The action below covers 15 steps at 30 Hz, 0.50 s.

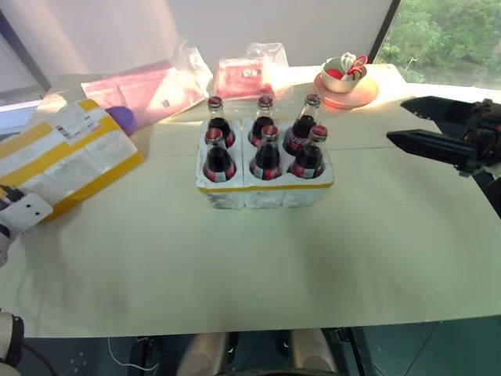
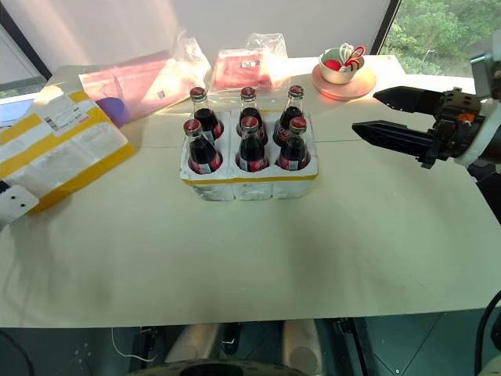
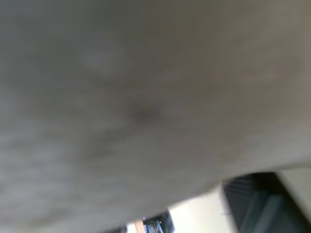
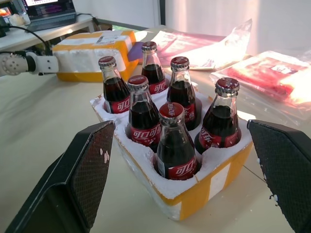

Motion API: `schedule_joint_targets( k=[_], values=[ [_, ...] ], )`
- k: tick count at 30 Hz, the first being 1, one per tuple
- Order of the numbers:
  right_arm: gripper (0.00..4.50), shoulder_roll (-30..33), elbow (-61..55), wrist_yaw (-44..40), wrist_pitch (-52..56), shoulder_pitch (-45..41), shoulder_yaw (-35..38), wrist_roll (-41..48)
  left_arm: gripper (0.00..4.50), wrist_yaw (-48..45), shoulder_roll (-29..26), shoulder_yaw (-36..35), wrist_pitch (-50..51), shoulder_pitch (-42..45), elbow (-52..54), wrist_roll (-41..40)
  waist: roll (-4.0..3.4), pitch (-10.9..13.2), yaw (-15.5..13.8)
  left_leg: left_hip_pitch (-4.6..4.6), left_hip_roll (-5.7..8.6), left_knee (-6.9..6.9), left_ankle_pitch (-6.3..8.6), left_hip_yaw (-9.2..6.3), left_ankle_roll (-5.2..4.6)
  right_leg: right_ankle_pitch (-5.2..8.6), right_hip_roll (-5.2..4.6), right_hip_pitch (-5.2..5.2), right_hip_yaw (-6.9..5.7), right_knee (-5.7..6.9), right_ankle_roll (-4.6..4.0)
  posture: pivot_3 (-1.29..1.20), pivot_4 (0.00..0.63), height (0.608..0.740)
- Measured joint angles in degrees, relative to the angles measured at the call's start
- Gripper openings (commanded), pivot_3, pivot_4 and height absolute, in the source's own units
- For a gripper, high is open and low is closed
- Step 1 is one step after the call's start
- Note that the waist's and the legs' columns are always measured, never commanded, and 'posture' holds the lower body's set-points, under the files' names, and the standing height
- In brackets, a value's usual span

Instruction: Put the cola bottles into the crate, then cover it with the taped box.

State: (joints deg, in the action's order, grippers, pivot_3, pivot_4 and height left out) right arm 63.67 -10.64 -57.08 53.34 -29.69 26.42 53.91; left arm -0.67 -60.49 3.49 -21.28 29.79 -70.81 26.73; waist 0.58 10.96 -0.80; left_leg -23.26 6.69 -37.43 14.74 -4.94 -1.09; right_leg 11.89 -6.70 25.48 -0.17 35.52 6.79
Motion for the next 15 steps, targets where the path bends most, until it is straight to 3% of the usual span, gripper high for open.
schedule_joint_targets(
  k=[2, 10, 15],
  values=[
    [4.50, 0.0, 0.0, 0.2, 0.0, 0.4, 1.0, -0.1, 0.42, 0.5, 0.0, 0.0, 0.4, 0.6, 0.0, -0.4, -0.03, 0.0, 0.0, 0.00, 0.00, 0.00, 0.00, 0.01, 0.00, 0.00, 0.00, 0.00, 0.00, 0.00, 0.00, 0.00, 0.150, 0.739],
    [4.50, 0.2, -0.1, 0.0, 0.3, 5.6, 3.7, -0.5, 0.42, 0.0, 0.0, 0.2, 0.6, 1.1, 0.1, -1.2, -0.02, -0.1, 0.0, 0.03, 0.00, -0.06, -0.01, 0.03, 0.00, 0.00, 0.00, -0.01, 0.03, 0.10, 0.00, 0.00, 0.150, 0.739],
    [4.50, 0.3, 0.5, 0.8, -1.7, 6.8, 4.1, -3.1, 0.42, -2.3, -0.8, -0.6, -1.6, 1.4, 5.9, -3.5, 0.06, -0.1, 0.0, -0.02, -0.01, -0.19, 0.00, 0.01, 0.00, 0.00, 0.00, -0.02, 0.02, 0.12, 0.00, 0.00, 0.150, 0.739]
  ],
)
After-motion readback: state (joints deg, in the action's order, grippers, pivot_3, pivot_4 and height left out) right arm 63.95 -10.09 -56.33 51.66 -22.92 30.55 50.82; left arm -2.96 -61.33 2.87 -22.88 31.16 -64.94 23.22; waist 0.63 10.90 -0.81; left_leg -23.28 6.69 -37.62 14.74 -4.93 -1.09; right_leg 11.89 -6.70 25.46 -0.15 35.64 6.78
